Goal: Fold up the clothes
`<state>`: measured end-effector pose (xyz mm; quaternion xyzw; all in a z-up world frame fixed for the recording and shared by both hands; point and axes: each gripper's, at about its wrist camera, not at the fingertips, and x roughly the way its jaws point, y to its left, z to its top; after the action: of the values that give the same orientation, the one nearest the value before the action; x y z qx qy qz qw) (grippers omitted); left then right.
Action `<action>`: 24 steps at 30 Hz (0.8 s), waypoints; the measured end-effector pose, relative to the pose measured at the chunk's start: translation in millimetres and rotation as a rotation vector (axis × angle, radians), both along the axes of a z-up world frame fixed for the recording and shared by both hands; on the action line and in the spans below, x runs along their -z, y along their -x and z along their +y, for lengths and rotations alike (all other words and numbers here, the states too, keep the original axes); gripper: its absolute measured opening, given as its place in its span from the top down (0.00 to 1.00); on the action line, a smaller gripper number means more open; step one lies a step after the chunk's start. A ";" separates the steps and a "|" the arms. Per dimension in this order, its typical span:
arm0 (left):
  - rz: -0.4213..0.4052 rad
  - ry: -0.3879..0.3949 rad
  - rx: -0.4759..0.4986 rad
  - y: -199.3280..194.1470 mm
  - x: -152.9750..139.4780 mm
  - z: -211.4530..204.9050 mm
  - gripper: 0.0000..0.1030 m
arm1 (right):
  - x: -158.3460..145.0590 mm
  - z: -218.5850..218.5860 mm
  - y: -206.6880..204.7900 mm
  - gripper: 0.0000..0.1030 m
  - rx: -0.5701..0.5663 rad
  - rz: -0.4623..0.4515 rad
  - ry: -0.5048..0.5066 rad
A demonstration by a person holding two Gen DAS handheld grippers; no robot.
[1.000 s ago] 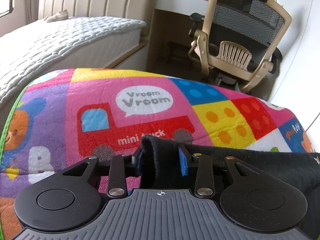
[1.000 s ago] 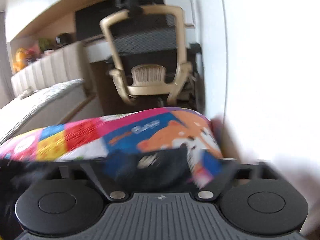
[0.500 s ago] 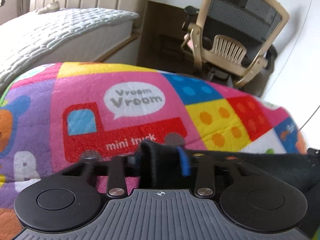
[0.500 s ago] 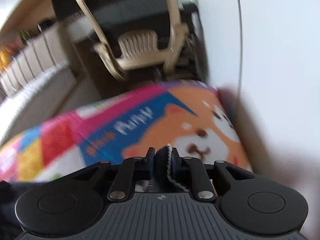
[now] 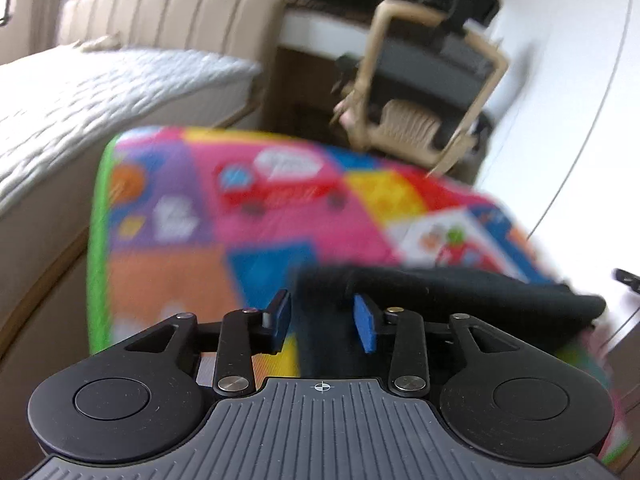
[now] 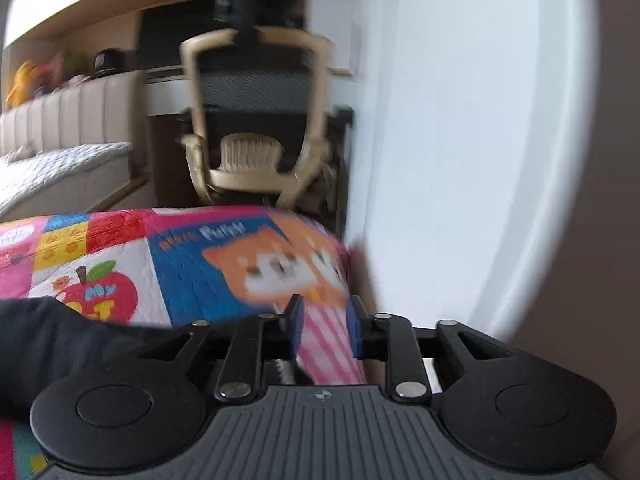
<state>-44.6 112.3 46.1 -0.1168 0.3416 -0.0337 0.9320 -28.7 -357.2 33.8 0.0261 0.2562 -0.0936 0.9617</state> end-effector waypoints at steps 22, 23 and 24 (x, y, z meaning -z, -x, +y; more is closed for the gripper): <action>0.049 0.026 -0.111 -43.0 10.7 -15.7 0.63 | 4.6 6.1 -21.6 0.91 -0.185 0.064 -0.292; 0.030 0.021 -0.103 -37.8 4.7 -16.7 0.64 | -8.3 7.7 -27.2 0.91 -0.207 0.030 -0.275; 0.014 0.018 -0.095 -32.6 -1.3 -17.9 0.64 | -21.2 9.3 -32.8 0.91 -0.229 -0.005 -0.258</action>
<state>-12.0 94.4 47.4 -0.1416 0.3418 0.0085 0.9290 4.1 -347.9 55.0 0.1202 0.2652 0.0500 0.9554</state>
